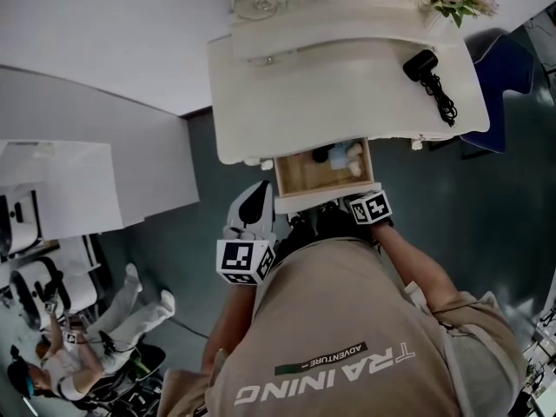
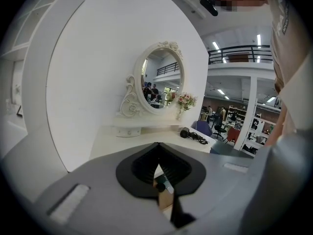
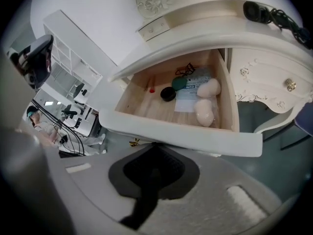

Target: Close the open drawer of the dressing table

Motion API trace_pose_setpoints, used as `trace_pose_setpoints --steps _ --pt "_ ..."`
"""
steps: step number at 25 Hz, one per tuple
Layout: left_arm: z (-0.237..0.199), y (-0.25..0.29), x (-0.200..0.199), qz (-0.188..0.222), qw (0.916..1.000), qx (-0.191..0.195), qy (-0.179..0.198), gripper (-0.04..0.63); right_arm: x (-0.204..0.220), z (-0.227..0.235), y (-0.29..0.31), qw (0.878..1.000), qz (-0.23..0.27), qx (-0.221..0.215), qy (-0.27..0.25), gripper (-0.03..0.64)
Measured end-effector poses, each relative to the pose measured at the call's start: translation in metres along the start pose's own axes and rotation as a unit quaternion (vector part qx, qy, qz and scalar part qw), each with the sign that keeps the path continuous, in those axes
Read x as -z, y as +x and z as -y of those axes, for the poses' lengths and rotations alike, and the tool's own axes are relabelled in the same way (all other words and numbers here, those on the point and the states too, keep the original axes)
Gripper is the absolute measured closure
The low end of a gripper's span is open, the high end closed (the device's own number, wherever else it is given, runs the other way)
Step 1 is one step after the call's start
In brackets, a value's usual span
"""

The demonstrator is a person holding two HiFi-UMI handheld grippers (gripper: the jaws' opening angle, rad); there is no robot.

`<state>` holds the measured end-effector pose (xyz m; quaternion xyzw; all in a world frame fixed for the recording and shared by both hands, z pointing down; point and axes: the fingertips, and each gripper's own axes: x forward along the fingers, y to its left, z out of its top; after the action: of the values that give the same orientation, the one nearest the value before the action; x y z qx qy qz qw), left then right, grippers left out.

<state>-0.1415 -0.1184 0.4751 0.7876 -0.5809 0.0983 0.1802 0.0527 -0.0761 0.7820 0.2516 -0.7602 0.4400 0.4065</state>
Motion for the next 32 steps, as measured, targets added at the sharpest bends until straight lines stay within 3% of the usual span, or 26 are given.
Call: trace_pose_setpoints --steps 15,32 --pt "-0.028 0.019 -0.014 0.011 0.9994 -0.028 -0.018 0.577 -0.027 0.013 0.003 1.0 -0.019 0.017 -0.012 0.614" --pt "-0.043 0.036 -0.031 0.016 0.9986 -0.044 -0.022 0.577 -0.094 0.033 0.01 0.999 0.024 0.019 0.014 0.614"
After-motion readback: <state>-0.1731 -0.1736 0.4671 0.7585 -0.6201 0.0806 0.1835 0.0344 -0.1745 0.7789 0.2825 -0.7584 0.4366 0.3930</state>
